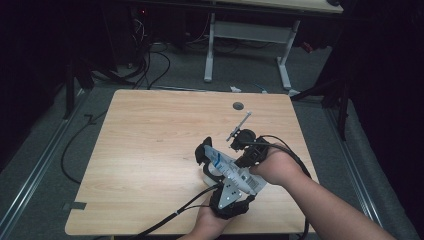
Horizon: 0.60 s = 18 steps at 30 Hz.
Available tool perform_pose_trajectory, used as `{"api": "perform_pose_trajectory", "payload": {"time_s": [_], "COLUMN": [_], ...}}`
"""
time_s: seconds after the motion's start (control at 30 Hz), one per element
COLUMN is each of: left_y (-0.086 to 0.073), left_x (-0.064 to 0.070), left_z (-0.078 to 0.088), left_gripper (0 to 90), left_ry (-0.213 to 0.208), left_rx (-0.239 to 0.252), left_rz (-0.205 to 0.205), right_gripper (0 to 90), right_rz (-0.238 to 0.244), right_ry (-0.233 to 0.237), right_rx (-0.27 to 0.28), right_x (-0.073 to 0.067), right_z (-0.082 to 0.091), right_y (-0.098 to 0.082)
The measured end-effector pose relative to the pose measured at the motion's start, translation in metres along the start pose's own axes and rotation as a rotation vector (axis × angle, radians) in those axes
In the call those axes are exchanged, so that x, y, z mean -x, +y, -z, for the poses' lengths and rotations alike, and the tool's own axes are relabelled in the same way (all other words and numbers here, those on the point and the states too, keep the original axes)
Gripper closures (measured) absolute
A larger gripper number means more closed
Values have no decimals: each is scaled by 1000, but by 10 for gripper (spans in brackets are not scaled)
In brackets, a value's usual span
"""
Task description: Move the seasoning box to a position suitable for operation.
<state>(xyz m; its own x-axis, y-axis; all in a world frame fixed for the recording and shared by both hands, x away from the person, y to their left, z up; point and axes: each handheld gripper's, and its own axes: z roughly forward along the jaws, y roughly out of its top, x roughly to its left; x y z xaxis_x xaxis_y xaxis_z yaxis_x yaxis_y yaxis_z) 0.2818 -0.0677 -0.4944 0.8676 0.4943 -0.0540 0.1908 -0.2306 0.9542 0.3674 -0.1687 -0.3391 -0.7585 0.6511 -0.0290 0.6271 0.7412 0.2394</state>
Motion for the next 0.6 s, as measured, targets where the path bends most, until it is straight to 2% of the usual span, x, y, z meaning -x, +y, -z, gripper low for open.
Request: {"api": "perform_pose_trajectory", "payload": {"time_s": [0.6], "left_y": [1], "left_x": [0], "left_z": [0], "left_gripper": [533], "left_ry": [1], "left_rx": [3], "left_rz": [0], "right_gripper": [897], "right_rz": [-3], "right_ry": [-4], "right_rx": [-2], "right_x": [0], "right_z": [1], "right_y": [0]}}
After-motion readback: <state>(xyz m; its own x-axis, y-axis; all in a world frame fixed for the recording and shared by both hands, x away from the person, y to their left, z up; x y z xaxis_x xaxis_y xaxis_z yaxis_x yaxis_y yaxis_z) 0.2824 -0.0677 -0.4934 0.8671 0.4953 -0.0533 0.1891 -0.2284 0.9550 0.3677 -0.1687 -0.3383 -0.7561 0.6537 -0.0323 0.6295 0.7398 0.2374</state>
